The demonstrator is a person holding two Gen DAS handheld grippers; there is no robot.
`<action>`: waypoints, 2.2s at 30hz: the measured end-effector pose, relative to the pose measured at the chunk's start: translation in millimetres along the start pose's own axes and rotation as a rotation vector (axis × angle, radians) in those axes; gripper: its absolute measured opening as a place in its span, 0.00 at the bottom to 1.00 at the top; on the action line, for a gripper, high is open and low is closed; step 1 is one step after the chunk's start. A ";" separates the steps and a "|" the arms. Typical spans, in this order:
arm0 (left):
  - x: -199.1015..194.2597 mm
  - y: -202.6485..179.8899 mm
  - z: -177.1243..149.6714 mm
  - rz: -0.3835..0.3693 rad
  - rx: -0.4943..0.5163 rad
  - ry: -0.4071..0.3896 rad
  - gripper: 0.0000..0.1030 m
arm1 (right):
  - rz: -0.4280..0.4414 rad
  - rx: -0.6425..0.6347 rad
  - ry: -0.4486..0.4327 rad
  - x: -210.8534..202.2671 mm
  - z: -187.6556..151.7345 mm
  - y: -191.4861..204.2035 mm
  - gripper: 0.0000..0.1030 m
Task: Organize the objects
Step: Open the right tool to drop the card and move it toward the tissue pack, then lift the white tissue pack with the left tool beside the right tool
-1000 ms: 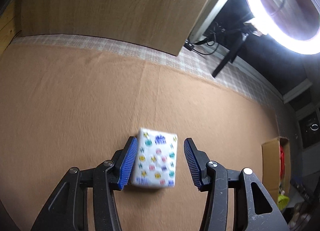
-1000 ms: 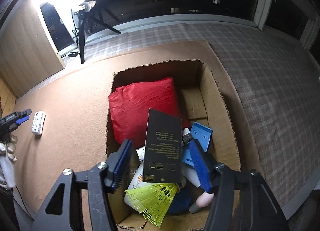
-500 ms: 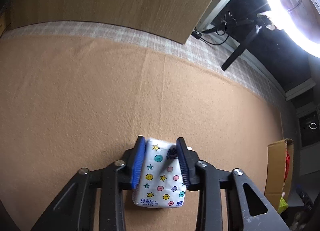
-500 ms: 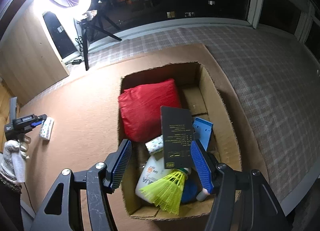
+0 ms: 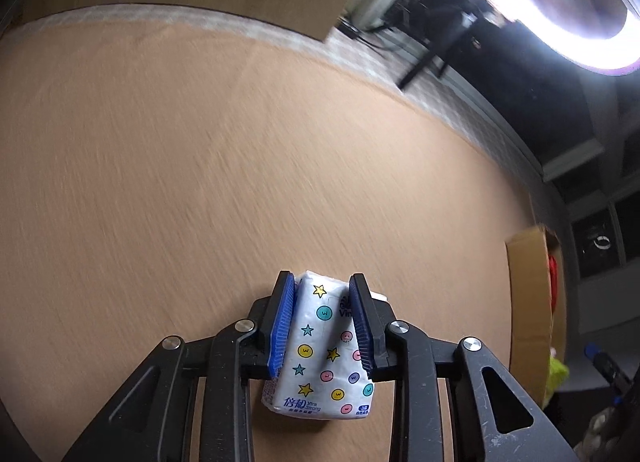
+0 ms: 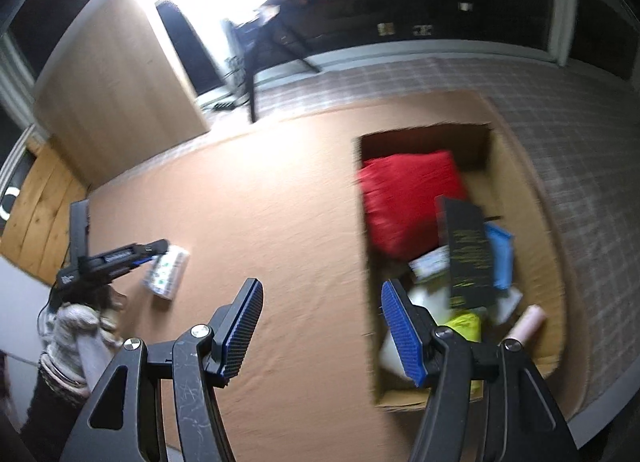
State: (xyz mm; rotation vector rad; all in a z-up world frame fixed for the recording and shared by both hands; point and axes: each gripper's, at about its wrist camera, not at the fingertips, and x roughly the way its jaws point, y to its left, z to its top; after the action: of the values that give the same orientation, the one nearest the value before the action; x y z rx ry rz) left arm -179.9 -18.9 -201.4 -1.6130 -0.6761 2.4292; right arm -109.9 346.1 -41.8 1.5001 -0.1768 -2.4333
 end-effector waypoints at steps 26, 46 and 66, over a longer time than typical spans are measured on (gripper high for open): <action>-38.4 -13.8 -111.6 -0.072 0.194 0.109 0.45 | 0.291 0.059 0.221 119.5 -63.3 80.4 0.57; -47.5 -29.5 -132.8 -0.111 0.299 0.140 0.40 | 0.357 0.036 0.308 141.1 -65.2 123.7 0.34; -67.9 -131.4 -120.6 -0.168 0.433 0.043 0.37 | 0.295 0.036 0.101 56.3 -23.5 73.9 0.34</action>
State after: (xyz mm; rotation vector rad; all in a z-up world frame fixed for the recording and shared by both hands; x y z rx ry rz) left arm -59.1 107.5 -125.0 -1.3694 -0.2407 2.2164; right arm -100.4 259.9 -82.5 1.4896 -0.3925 -2.1291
